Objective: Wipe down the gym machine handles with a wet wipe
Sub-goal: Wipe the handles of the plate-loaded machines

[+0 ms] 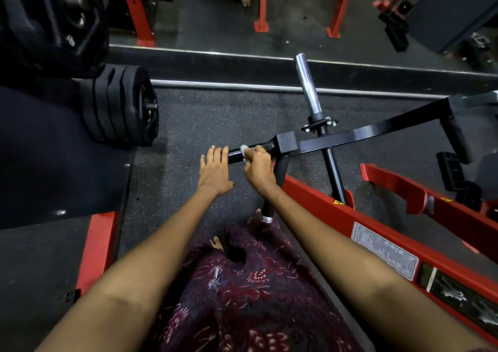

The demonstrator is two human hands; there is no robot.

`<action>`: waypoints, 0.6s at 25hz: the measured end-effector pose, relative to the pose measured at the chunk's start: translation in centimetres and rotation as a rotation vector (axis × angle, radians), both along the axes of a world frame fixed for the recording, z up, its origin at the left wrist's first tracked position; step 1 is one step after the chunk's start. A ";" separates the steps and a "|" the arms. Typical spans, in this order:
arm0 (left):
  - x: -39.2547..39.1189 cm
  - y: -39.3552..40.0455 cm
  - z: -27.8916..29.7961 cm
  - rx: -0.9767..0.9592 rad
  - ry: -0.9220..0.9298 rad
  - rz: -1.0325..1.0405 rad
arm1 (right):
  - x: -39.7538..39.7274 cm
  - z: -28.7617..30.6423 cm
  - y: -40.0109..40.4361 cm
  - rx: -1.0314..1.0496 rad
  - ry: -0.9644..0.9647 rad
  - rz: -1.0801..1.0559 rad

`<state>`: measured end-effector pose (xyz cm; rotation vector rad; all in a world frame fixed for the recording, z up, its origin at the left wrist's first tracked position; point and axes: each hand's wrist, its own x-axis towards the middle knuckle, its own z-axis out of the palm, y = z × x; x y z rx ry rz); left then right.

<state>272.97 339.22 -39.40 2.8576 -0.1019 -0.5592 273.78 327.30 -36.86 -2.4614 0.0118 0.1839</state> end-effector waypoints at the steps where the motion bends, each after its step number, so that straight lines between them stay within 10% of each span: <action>1: 0.0 0.0 0.0 -0.002 -0.001 -0.002 | -0.2 0.1 -0.6 0.037 0.002 0.021; 6: 0.0 -0.1 0.0 0.012 0.002 -0.001 | 0.6 0.1 -2.7 -0.110 -0.053 -0.242; 15: 0.0 -0.2 0.1 0.025 0.005 -0.004 | 1.1 1.8 -3.7 -0.066 -0.194 -0.046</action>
